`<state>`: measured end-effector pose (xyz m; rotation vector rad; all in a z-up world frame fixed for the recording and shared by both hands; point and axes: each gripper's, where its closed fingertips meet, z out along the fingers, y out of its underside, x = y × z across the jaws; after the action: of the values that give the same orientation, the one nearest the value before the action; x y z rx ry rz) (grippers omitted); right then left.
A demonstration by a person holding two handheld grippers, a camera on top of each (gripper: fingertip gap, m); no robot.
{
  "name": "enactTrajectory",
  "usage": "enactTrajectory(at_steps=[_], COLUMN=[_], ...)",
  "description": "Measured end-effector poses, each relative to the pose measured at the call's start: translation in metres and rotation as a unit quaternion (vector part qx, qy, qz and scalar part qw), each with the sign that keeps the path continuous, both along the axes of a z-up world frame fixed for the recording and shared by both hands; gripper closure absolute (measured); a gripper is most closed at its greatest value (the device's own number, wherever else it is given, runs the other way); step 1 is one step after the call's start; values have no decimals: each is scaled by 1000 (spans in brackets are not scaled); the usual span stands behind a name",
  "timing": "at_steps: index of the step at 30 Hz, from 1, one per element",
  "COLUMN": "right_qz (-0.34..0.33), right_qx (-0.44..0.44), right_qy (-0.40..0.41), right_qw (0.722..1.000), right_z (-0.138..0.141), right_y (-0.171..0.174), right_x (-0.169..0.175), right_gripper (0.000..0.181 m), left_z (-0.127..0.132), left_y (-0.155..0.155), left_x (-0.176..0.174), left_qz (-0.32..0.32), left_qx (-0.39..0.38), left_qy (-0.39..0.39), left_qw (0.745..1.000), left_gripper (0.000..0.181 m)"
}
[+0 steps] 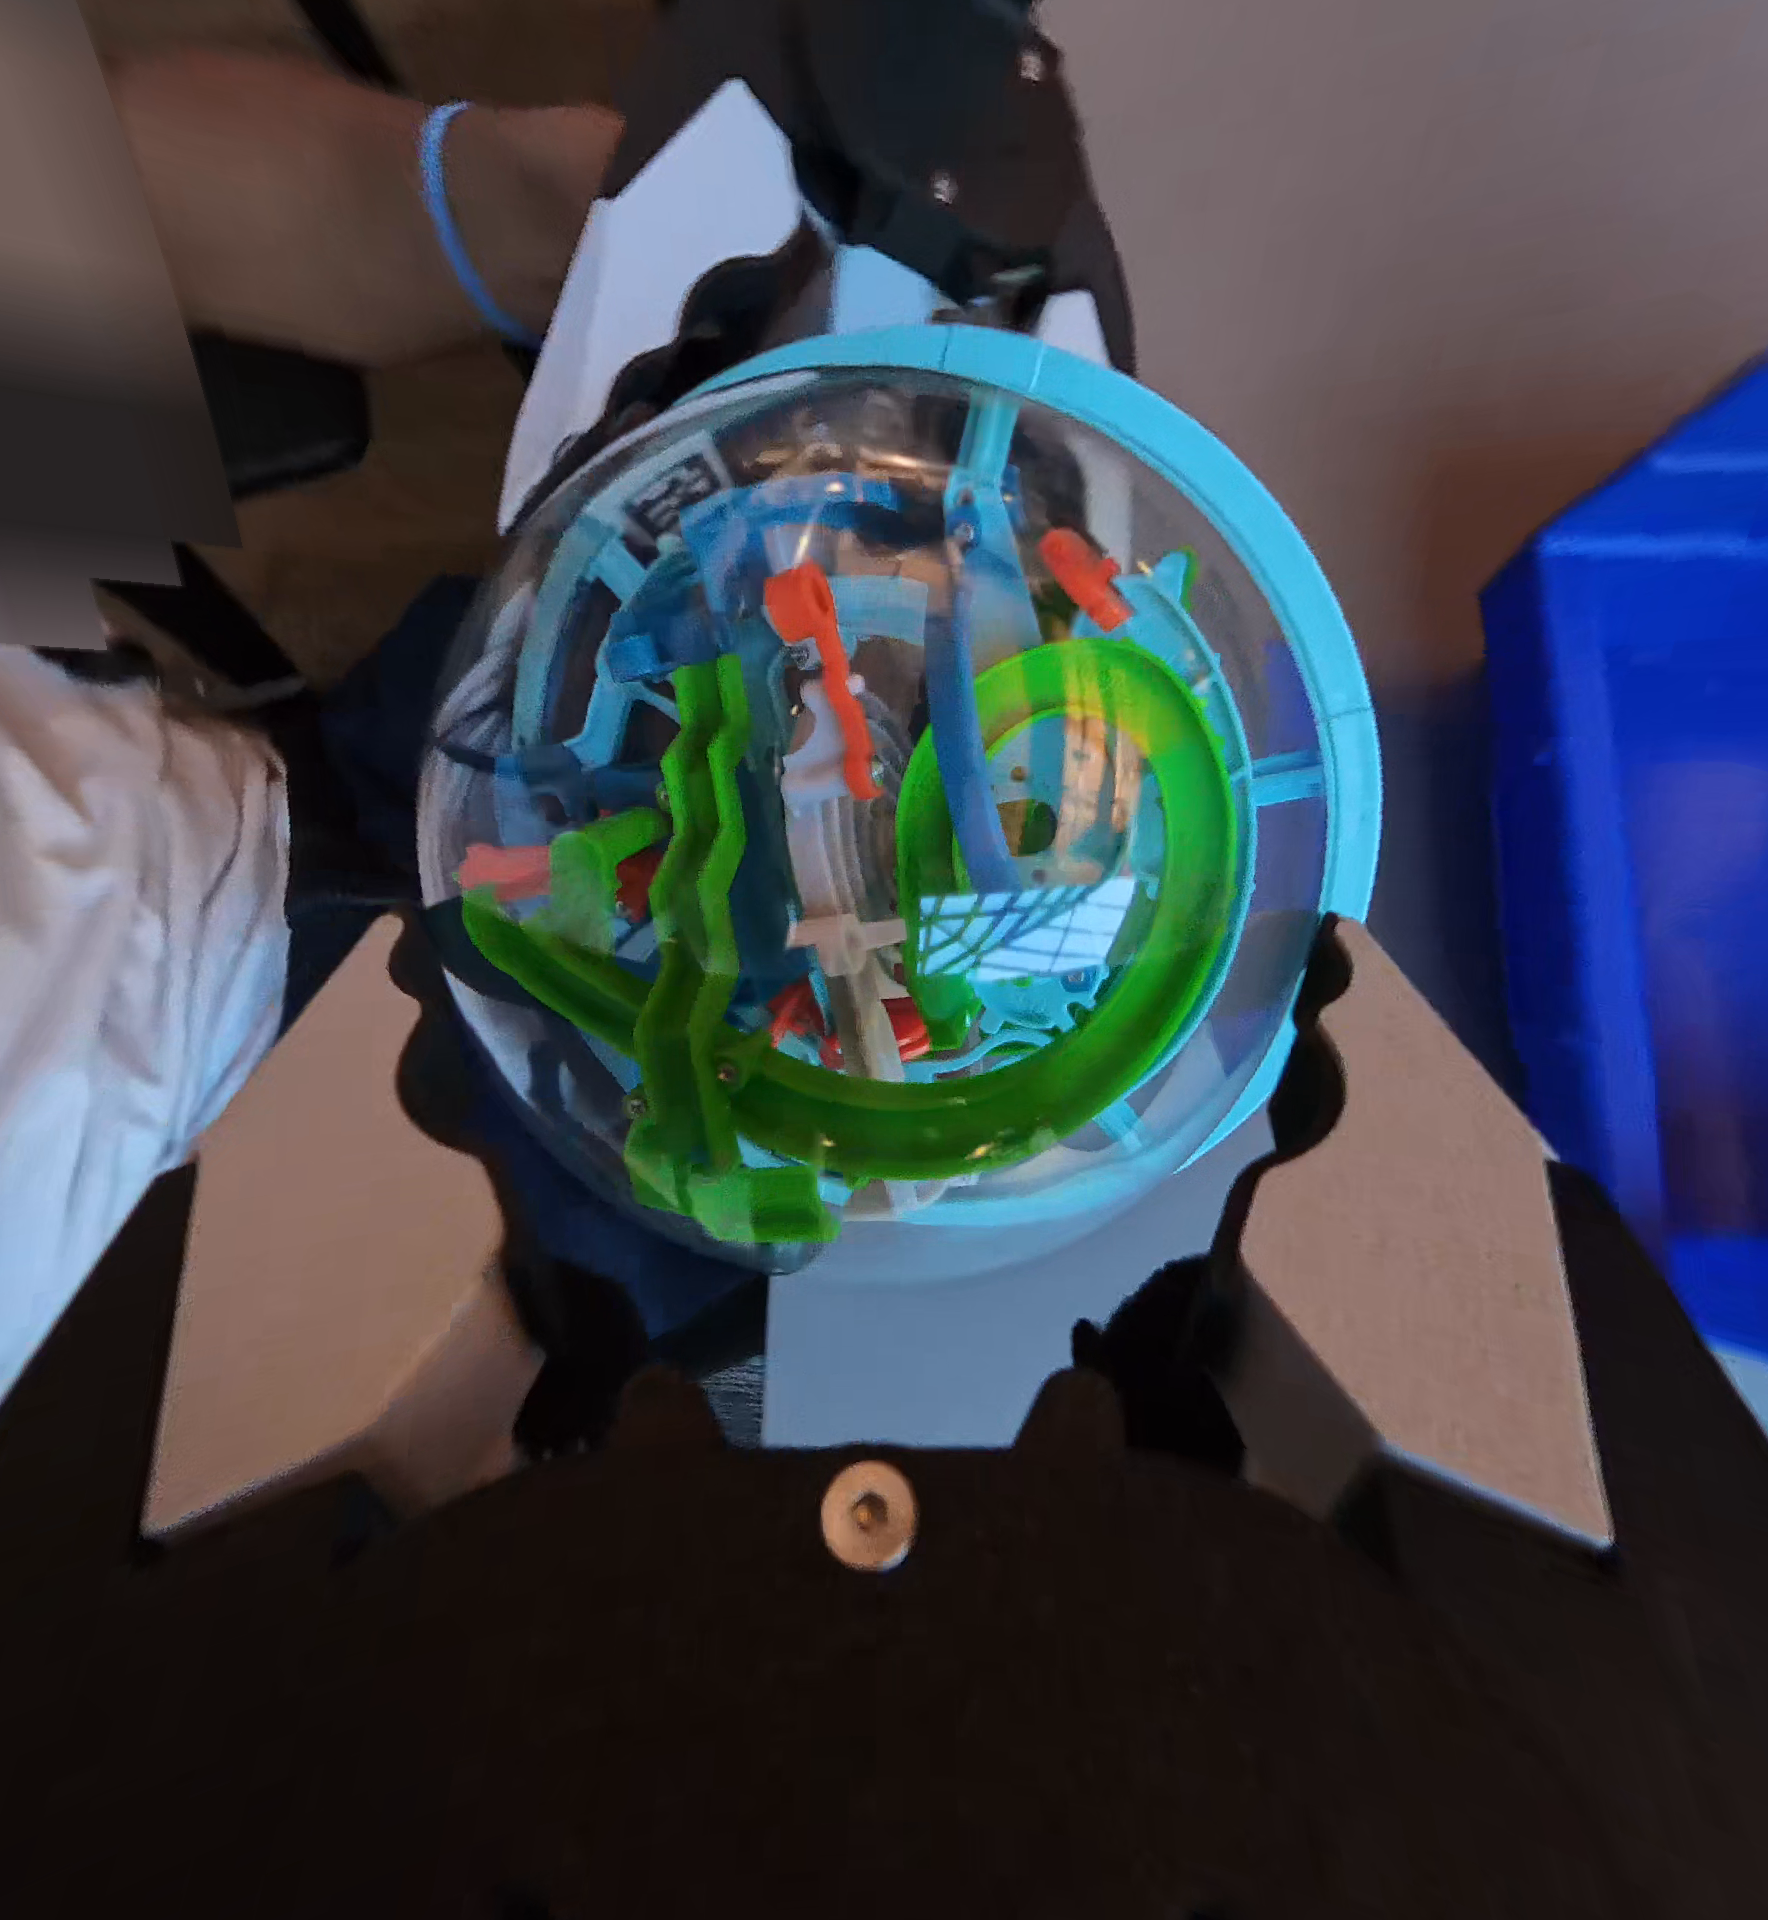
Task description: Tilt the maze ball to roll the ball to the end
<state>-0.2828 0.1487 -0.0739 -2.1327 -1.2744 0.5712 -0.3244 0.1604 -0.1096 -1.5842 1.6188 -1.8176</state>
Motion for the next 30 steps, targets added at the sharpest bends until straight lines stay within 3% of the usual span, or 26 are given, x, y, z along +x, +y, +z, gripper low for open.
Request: enactTrajectory(at_steps=[5, 11, 14, 18, 24, 27, 30], right_qz=[58, 42, -16, -93, -228, -273, -286], right_qx=[6, 12, -23, -51, 30, 33, 23], right_qy=[-1, 9, -9, 59, 84, 78, 132], right_qw=[998, 999, 1000, 993, 970, 958, 949], right_z=[2, 3, 8, 13, 36, 29, 18], right_y=[6, 6, 3, -5, -1, -5, -4], right_x=[-8, -8, 1, 2, 38, 36, 19], right_gripper=[27, 27, 28, 30, 33, 30, 27], left_z=[-2, 1, 2, 2, 3, 2, 0], left_y=[-5, -3, -3, -7, -11, -13, -15], left_x=[3, 1, 2, 2, 4, 4, 5], left_qz=[-13, 4, 7, 11, 11, 9, 12], left_qx=[10, 6, 7, 27, 30, 33, 36], left_qy=[-4, -11, -14, -8, -10, -8, -6], left_qw=[1000, 1000, 1000, 1000, 999, 999, 999], left_gripper=[22, 27, 29, 29, 32, 36, 35])
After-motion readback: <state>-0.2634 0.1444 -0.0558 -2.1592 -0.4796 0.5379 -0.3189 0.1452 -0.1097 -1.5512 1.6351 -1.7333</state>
